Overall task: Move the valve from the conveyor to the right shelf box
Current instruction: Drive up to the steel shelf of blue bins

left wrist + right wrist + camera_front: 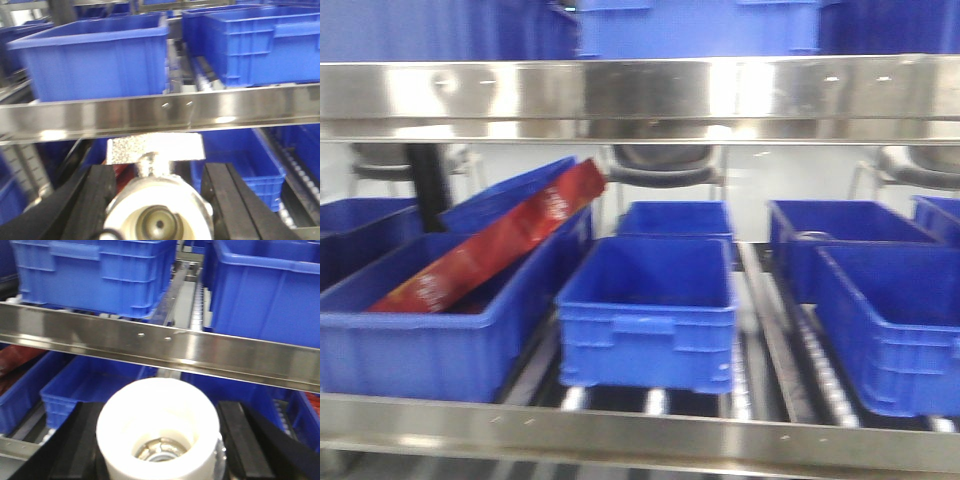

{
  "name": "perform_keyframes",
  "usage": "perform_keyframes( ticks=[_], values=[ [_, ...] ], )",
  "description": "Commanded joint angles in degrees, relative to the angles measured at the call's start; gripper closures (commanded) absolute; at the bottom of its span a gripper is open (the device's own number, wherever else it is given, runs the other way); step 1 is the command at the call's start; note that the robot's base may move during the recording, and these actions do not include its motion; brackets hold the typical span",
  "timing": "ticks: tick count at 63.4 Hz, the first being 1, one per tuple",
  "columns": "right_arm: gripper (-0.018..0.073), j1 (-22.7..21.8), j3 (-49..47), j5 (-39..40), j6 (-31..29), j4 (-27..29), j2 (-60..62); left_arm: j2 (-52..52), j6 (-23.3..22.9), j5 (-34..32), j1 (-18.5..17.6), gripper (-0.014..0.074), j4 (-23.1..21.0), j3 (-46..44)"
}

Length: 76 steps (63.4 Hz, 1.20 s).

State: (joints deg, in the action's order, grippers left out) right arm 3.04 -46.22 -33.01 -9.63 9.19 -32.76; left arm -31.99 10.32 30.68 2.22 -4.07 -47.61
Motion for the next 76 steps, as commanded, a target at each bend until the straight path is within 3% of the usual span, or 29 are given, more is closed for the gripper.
perform_keyframes(
  ticks=[1, 76],
  values=[
    [0.0712, 0.1, -0.6, 5.0, -0.3, 0.0, 0.5, 0.3, -0.4, -3.1, -0.1, 0.0708, -0.3, -0.2],
    [0.0712, 0.1, -0.6, 5.0, -0.3, 0.0, 0.5, 0.3, -0.4, -3.1, -0.1, 0.0708, -0.3, -0.2]
  ],
)
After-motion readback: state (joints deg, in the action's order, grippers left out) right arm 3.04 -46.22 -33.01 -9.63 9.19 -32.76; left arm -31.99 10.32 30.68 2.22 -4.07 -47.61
